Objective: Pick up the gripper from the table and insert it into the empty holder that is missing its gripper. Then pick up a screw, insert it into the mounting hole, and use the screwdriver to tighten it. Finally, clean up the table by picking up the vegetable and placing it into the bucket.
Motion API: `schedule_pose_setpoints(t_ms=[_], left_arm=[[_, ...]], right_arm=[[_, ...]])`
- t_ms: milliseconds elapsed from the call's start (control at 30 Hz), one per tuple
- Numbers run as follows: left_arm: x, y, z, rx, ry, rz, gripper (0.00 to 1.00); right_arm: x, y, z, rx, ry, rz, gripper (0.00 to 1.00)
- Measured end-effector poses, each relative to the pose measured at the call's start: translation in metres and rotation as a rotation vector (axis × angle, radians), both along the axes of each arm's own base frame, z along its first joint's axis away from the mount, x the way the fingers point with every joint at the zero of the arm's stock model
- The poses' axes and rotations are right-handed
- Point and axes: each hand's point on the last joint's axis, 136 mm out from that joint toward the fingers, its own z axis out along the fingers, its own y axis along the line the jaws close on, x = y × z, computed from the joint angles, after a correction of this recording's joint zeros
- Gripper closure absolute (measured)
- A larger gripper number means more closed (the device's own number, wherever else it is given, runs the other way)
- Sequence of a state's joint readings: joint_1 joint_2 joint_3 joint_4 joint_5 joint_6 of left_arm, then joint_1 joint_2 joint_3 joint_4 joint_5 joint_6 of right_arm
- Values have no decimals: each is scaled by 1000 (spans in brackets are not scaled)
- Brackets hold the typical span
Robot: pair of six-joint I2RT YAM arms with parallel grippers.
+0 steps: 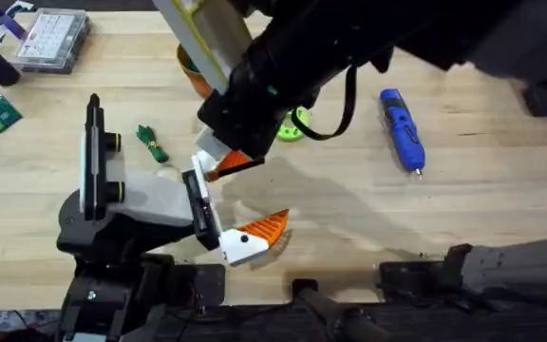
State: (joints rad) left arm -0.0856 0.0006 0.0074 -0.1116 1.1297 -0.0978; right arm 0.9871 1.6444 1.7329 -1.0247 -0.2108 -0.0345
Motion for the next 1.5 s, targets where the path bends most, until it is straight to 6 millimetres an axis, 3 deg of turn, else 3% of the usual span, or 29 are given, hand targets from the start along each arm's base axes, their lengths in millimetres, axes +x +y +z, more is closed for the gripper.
schedule_pose_setpoints(t_ms=[800,1500], left_arm=[[0,0,0,0,0,0,14],[0,0,0,0,0,0,14]], right_arm=[[6,8,-31,-69,20,38,986],[8,11,-31,-60,11,41,986]])
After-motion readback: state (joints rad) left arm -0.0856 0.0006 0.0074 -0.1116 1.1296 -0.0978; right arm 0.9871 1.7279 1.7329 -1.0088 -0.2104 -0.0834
